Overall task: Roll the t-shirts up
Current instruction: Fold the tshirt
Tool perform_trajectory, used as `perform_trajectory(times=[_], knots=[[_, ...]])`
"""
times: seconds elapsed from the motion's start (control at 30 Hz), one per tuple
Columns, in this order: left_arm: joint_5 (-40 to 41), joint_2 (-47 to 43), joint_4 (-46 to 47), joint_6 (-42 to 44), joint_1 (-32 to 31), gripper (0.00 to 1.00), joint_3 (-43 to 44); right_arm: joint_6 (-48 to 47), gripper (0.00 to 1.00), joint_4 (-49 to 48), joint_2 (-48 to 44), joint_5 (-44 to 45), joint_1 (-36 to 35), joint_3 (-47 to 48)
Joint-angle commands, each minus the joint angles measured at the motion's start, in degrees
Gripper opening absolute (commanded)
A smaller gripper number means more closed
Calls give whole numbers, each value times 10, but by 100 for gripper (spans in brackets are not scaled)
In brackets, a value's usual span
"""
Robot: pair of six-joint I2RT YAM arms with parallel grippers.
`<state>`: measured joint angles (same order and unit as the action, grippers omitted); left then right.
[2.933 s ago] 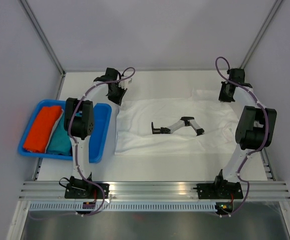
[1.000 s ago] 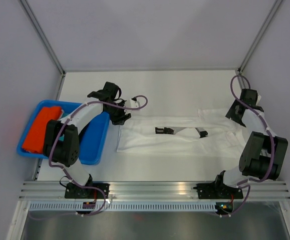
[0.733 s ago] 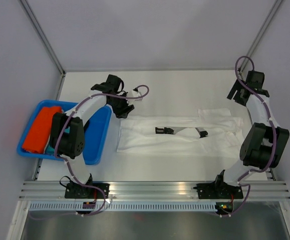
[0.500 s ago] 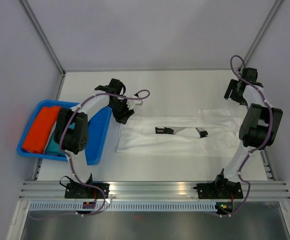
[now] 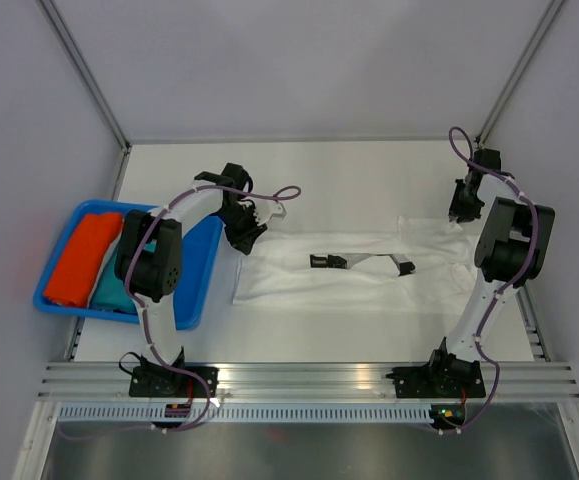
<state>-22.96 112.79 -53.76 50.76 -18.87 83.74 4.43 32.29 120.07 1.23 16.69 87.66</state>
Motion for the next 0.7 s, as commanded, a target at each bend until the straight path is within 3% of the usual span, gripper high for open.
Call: perform_trajectory(times=[0.0, 0.1, 0.17, 0.67], knots=[[-27, -6, -10, 22, -1, 27, 22, -6, 22, -19, -12, -11, 3, -8], [-29, -6, -10, 21, 0, 13, 26, -6, 2, -29, -12, -26, 3, -9], [-31, 0, -10, 14, -1, 3, 34, -9, 0, -31, -14, -26, 3, -7], [-12, -32, 53, 0, -1, 2, 45, -11, 0, -73, -115, -40, 3, -25]])
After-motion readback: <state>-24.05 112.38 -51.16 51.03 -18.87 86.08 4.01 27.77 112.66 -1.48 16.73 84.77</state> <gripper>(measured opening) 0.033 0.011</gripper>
